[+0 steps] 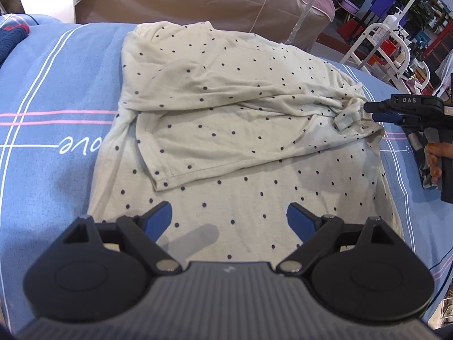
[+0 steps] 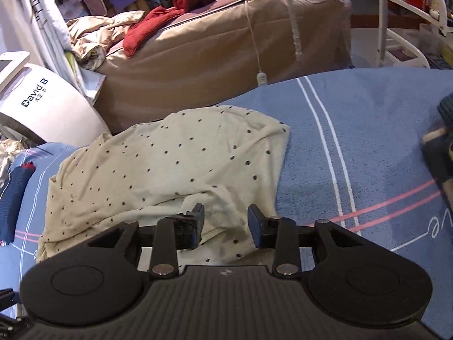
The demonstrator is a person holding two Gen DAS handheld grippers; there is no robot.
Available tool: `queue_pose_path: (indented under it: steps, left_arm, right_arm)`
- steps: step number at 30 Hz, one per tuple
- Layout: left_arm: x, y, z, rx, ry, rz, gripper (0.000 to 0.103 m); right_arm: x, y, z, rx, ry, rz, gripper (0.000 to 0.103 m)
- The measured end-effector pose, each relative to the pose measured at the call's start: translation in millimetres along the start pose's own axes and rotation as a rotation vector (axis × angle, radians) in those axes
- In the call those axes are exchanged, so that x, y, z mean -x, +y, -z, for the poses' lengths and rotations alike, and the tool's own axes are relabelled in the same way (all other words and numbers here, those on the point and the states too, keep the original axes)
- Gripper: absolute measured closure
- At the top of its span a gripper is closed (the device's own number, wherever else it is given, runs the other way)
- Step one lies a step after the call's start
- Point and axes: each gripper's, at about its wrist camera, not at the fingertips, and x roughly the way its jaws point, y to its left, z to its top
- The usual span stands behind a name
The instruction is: Fold small clothes
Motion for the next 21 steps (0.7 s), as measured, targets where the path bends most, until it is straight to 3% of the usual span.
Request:
queue_pose_path:
  steps: [2, 3, 5, 7, 10, 13, 16, 19, 21]
  left_arm:
    - [0, 1, 2, 0.007, 0.006, -0.001, 0.014]
    - [0, 1, 3, 0.009, 0.007, -0.001, 0.014]
    - [0, 1, 3, 0.011, 0.011, -0.003, 0.014]
    - [0, 1, 3, 0.012, 0.009, -0.004, 0.014]
    - [0, 2, 1, 0.013, 0.007, -0.006, 0.014]
    - [1, 2, -1, 0.013, 0.002, -0.009, 0.014]
    - [2, 3, -2, 0.018, -0.003, -0.013, 0.014]
    - [1, 6, -5, 0.028, -0.010, -0.015, 0.014]
    - [1, 7, -7, 0.032, -0.013, -0.018, 0.014]
  right_arm:
    - [-6, -2, -2, 0.018, 0.017, -0.015, 0.033]
    - [-8, -4, -4, 0.006, 0.022, -0.067, 0.033]
    - [-11, -5, -8, -0.012, 0.043, -0.199, 0.046]
    - [-16, 3, -13, 0.041, 0.094, -0.178, 0.095]
    - [-6, 20, -28, 0.232, 0.060, -0.107, 0.099]
    - [16, 26, -56, 0.335, -0.030, -0.060, 0.100]
    - [40, 37, -76, 0.522, -0.110, -0.014, 0.100]
    - [53, 45, -69, 0.730, -0.102, -0.101, 0.100]
    - [51, 53, -48, 0.892, -0.054, -0.081, 0.100]
